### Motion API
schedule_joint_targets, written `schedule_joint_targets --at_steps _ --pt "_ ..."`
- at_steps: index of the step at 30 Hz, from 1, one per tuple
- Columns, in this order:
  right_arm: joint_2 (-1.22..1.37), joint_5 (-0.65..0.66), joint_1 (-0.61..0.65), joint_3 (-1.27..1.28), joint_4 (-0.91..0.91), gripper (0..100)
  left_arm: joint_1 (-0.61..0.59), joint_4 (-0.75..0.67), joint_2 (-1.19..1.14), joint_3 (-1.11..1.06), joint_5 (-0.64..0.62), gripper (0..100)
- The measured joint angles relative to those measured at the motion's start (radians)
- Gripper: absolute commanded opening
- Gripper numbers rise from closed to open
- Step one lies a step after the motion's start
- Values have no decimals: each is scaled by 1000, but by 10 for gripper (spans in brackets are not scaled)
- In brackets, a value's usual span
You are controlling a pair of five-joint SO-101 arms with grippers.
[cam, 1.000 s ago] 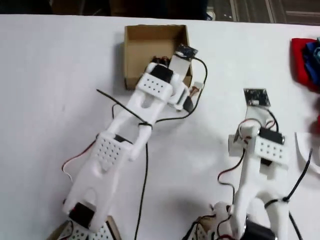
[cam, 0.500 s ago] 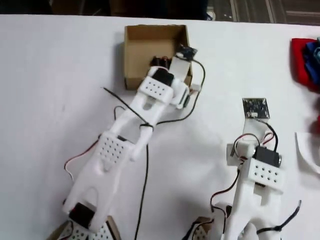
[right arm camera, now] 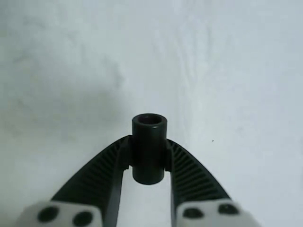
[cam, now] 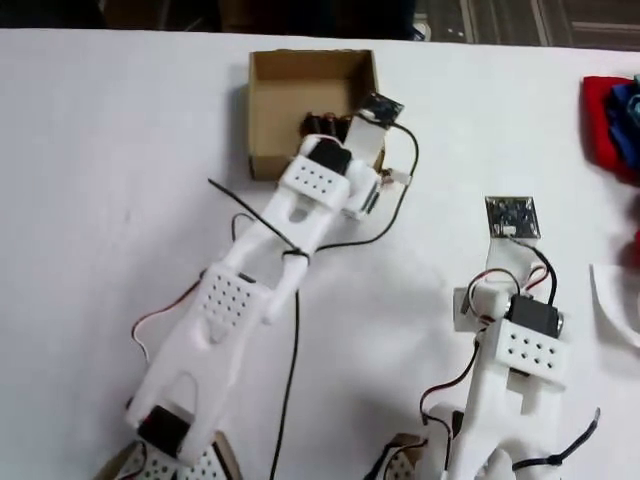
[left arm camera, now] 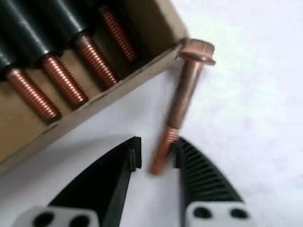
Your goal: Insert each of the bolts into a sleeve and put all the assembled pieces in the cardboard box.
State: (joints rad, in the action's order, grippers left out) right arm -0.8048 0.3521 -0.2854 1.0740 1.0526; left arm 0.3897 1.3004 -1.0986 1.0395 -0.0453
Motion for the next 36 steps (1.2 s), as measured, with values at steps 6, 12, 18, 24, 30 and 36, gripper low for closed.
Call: schedule_joint_targets --at_steps 6,12,18,24,30,36 --pt "0 0 0 0 0 23 8 17 0 0 8 24" --pt "0 0 0 0 0 23 6 238 2 20 8 24" --pt "0 2 0 0 0 23 3 439 3 17 8 24" --pt "0 2 0 0 -21 23 -8 450 86 -143 8 24" --pt "0 0 34 0 -21 23 -9 460 328 -491 3 27" --pt "0 -49 84 0 -21 23 -9 454 549 -709 11 148"
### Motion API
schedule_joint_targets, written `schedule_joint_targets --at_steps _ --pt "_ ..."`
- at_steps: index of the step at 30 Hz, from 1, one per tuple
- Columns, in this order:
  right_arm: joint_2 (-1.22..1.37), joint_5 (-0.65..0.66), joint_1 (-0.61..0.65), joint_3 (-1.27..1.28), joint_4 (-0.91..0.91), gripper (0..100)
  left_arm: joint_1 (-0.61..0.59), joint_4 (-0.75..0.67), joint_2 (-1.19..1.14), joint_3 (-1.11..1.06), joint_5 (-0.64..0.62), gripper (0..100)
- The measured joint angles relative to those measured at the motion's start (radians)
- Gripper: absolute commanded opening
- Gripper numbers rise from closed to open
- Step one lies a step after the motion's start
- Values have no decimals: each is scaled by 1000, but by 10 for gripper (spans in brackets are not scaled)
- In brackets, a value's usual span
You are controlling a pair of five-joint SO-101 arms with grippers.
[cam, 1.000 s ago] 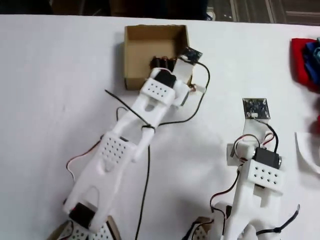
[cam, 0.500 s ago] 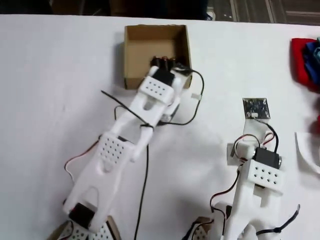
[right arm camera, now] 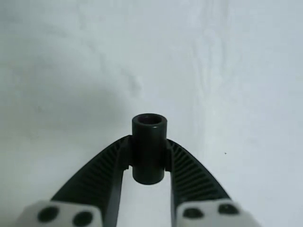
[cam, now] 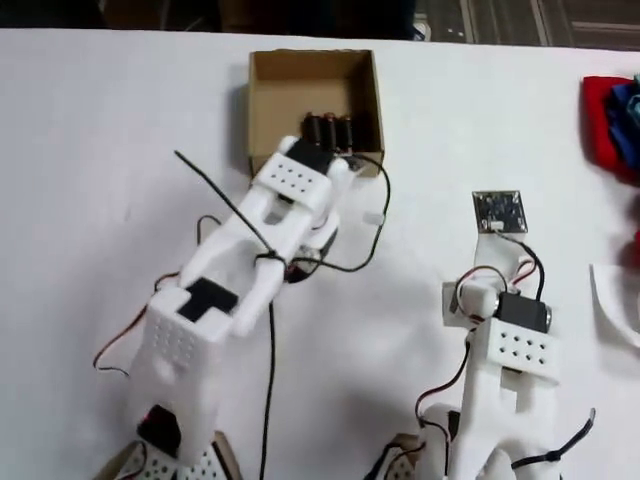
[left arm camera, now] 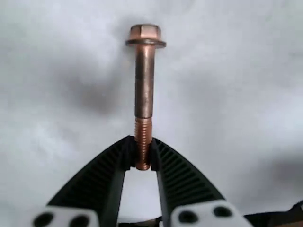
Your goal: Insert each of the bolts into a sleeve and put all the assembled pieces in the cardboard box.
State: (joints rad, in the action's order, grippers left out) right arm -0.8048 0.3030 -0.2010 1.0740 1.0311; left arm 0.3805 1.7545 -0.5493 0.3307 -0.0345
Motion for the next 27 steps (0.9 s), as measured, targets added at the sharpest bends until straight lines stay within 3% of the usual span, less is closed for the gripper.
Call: schedule_joint_targets --at_steps 4,13,21,27 --pt "0 -6 34 0 0 23 0 -29 6 -49 75 294" --pt "0 -6 41 0 0 23 0 -187 -77 9 109 193" --pt "0 -6 41 0 0 23 -11 -176 -249 164 110 43" --pt "0 -6 41 0 0 23 -12 -135 -358 318 109 52"
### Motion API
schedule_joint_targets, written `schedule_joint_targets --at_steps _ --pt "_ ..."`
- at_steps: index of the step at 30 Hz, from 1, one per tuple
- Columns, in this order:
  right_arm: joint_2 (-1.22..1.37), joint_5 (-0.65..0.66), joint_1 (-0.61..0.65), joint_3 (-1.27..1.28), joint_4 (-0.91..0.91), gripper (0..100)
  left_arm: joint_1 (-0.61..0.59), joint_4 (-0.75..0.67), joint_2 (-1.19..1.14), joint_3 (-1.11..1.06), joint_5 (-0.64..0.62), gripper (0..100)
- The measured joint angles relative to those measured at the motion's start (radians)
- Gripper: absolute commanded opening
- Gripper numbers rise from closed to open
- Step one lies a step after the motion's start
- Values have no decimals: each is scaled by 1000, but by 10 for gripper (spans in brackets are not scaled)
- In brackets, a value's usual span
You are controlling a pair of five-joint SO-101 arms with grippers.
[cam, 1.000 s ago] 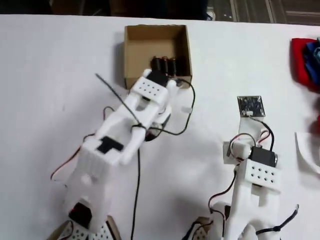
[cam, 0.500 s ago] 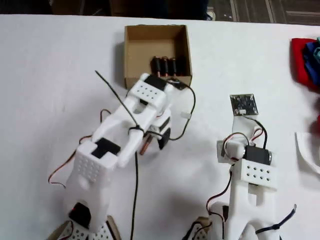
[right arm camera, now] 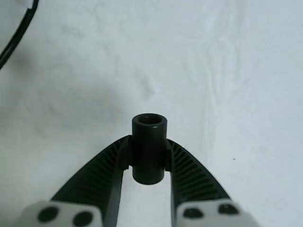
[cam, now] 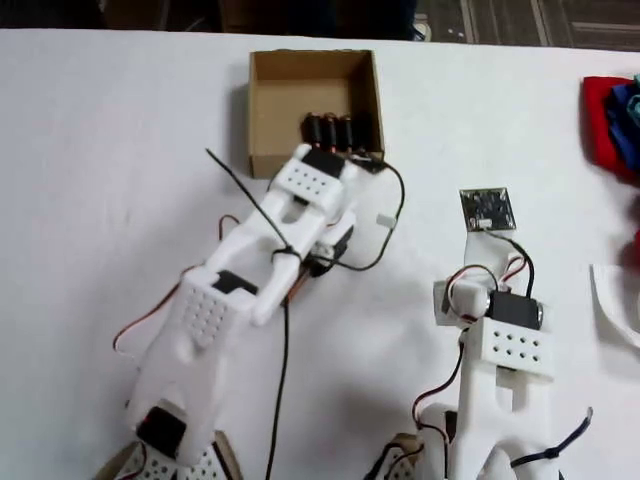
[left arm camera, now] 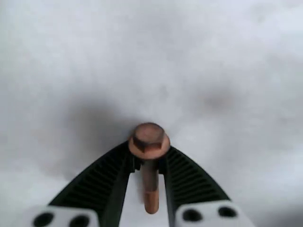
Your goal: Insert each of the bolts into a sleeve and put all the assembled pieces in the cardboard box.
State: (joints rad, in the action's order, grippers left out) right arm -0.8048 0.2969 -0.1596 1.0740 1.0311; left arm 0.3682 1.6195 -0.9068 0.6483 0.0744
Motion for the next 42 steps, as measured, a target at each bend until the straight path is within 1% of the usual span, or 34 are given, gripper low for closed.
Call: schedule_joint_targets --at_steps 3,6,10,12,14,17,20,23,28,31,34,36,38,42 --pt "0 0 0 3 0 23 0 63 -44 87 0 26" --pt "-3 0 0 26 -6 23 0 126 -58 180 0 25" --pt "-6 0 2 89 -58 23 -68 144 -61 305 0 24" --pt "-6 0 2 106 -81 23 -74 144 -41 338 0 24" --pt "-32 -3 2 120 -92 23 -64 147 5 341 0 24" --pt "-114 -44 2 152 -94 23 -68 149 114 319 0 24" --pt "-247 -77 2 199 -94 23 -71 149 249 233 -3 24" --pt "-411 -87 17 265 -94 23 -64 133 390 126 -57 24" --pt "-703 -92 123 400 -94 23 -52 -28 667 -126 -123 24" --pt "-862 -92 190 470 -94 23 -14 -167 868 -368 -138 24" --pt "-961 -92 253 506 -104 23 15 -351 1102 -641 -144 24" --pt "-962 -92 304 531 -155 23 18 -499 1257 -816 -144 24" --pt "-962 -92 350 572 -244 23 23 -644 1393 -973 -144 24" --pt "-961 -92 404 608 -456 23 26 -901 1588 -1206 -146 24"
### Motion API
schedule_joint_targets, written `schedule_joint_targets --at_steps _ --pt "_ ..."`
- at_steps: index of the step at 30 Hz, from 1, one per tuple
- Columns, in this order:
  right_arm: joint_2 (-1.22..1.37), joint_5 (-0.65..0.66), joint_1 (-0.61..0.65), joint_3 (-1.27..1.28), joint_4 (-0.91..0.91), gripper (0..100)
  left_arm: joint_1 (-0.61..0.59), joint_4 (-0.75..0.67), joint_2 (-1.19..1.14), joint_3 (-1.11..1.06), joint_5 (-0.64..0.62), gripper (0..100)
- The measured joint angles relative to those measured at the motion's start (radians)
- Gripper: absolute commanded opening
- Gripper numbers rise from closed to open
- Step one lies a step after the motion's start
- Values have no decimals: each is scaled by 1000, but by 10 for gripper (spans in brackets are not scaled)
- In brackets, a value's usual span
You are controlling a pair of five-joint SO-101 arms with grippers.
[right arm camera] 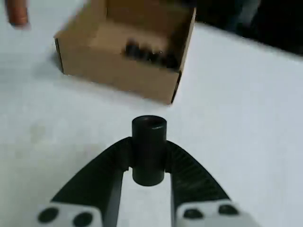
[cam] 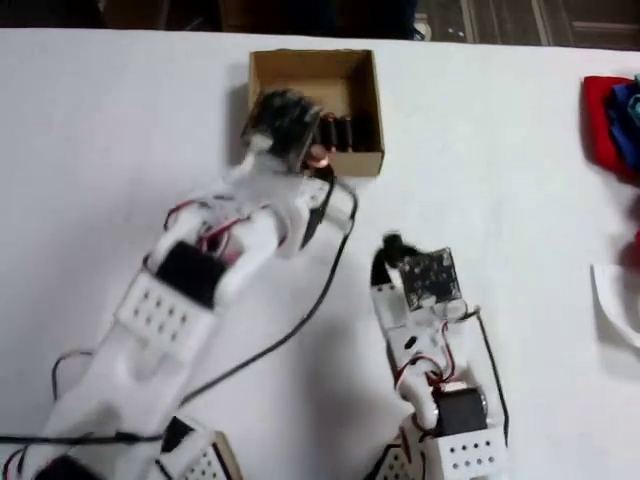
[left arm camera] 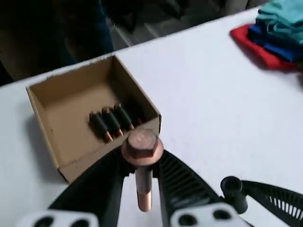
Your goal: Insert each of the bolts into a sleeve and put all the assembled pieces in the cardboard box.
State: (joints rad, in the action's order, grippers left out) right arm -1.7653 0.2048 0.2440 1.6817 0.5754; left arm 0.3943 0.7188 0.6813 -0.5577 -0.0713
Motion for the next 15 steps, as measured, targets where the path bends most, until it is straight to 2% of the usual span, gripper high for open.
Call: schedule_joint_targets --at_steps 4,15 --pt "2 0 66 0 -58 23 0 -140 68 -101 0 24" --pt "2 -18 107 0 -92 23 15 -183 74 -172 2 24"
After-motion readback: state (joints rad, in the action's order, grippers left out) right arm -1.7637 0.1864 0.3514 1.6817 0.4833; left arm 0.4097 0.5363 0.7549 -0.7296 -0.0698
